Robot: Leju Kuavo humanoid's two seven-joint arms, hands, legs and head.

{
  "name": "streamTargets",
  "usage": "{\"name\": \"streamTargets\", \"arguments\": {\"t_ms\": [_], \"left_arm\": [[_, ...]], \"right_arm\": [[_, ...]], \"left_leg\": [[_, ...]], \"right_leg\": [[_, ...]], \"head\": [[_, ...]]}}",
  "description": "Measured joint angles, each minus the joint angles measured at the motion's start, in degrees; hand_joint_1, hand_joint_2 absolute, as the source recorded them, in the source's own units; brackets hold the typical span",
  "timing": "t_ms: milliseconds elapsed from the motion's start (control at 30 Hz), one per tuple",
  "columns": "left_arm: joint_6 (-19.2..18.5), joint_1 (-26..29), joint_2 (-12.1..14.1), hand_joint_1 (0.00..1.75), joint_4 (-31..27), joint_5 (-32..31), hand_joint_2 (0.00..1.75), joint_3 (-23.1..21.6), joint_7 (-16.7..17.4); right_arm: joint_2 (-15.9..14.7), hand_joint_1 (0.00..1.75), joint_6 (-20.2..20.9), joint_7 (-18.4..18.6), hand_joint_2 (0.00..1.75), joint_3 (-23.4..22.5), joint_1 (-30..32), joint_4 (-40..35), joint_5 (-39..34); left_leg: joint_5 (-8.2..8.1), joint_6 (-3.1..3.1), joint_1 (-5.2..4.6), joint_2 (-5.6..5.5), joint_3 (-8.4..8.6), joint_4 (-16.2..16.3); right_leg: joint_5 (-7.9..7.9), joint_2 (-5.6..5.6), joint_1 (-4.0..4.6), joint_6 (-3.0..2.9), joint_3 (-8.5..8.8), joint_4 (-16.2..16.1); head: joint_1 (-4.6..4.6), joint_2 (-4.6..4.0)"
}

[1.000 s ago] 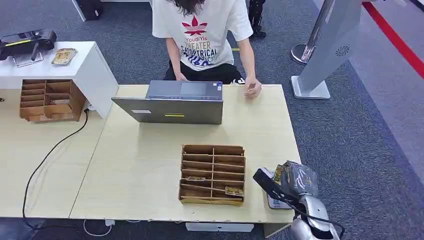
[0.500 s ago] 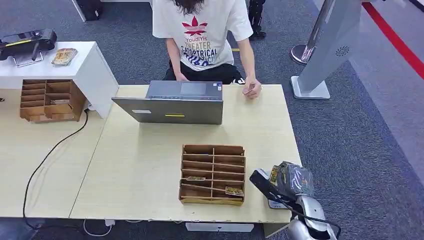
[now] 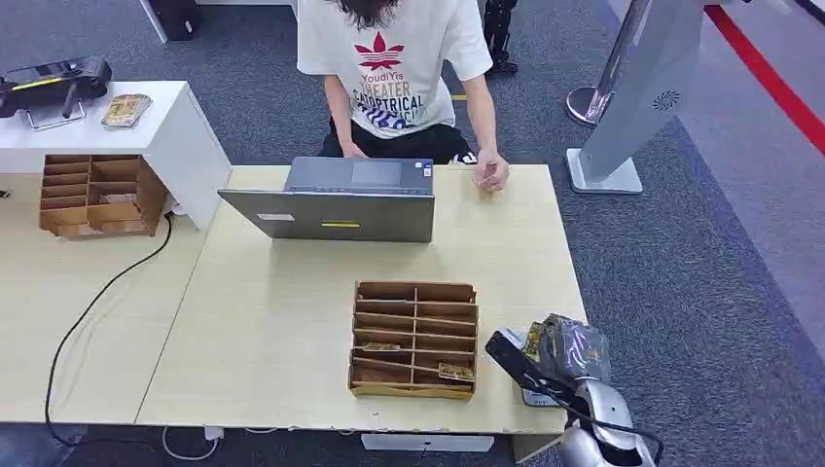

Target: Pass the card to the sensor for recognition and then transmit it.

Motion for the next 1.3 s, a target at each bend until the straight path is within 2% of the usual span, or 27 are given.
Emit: {"name": "streamTargets", "arguments": {"t_ms": [1300], "left_arm": [[0.22,0.01,0.0,0.0,0.0,0.17,0.0,0.13,0.0]], "right_arm": [[0.0,1.75,1.6,0.68,1.75,0.0,0.0,0.0,1.38]], "left_leg": [[0.0,0.0,0.0,0.0,0.1,0.0]], "right_leg": [[0.0,0.0,0.0,0.0,0.1,-0.01]], "head": [[0.0,0.0]]}}
